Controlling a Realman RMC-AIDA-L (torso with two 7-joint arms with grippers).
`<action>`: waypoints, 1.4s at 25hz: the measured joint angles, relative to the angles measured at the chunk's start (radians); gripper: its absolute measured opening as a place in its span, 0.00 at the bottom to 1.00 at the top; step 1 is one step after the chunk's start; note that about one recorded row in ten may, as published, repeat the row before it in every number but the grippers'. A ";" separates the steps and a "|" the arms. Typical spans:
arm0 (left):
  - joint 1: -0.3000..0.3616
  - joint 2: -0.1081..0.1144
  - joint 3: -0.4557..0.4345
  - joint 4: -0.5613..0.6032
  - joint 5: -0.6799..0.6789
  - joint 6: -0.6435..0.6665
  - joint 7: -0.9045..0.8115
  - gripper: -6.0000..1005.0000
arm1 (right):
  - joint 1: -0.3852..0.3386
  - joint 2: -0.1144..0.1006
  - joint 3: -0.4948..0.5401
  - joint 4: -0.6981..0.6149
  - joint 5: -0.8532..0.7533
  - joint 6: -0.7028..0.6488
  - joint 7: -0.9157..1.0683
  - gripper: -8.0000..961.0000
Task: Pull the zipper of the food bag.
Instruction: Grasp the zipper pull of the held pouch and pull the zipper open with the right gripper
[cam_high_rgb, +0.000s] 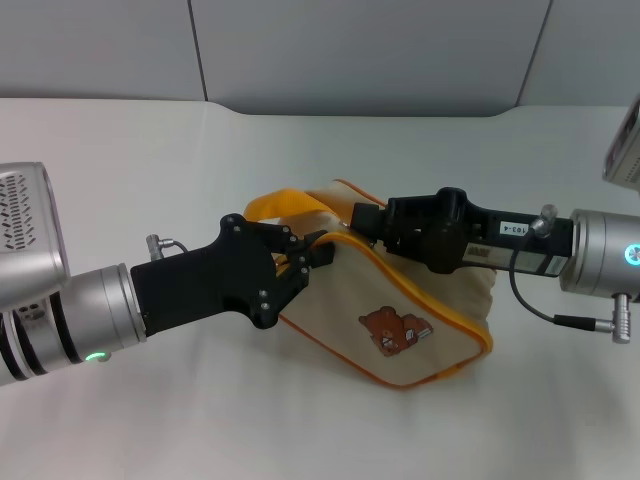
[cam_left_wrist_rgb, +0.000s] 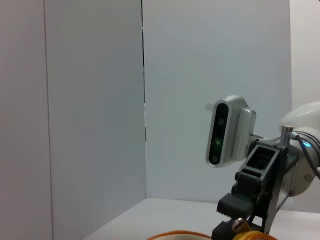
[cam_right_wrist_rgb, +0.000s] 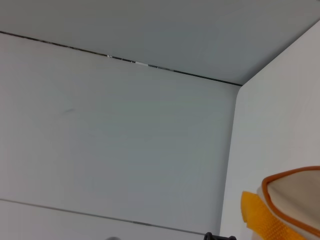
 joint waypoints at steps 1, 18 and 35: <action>0.000 0.000 0.000 0.000 0.000 0.000 0.000 0.06 | 0.001 -0.002 -0.001 -0.001 -0.001 0.000 -0.002 0.06; 0.002 0.000 0.002 0.000 0.000 0.001 0.000 0.06 | 0.015 -0.007 -0.042 -0.019 -0.006 0.016 -0.007 0.29; 0.008 0.000 -0.001 -0.001 0.000 0.006 0.012 0.06 | -0.036 0.004 -0.039 -0.067 0.014 0.004 -0.074 0.07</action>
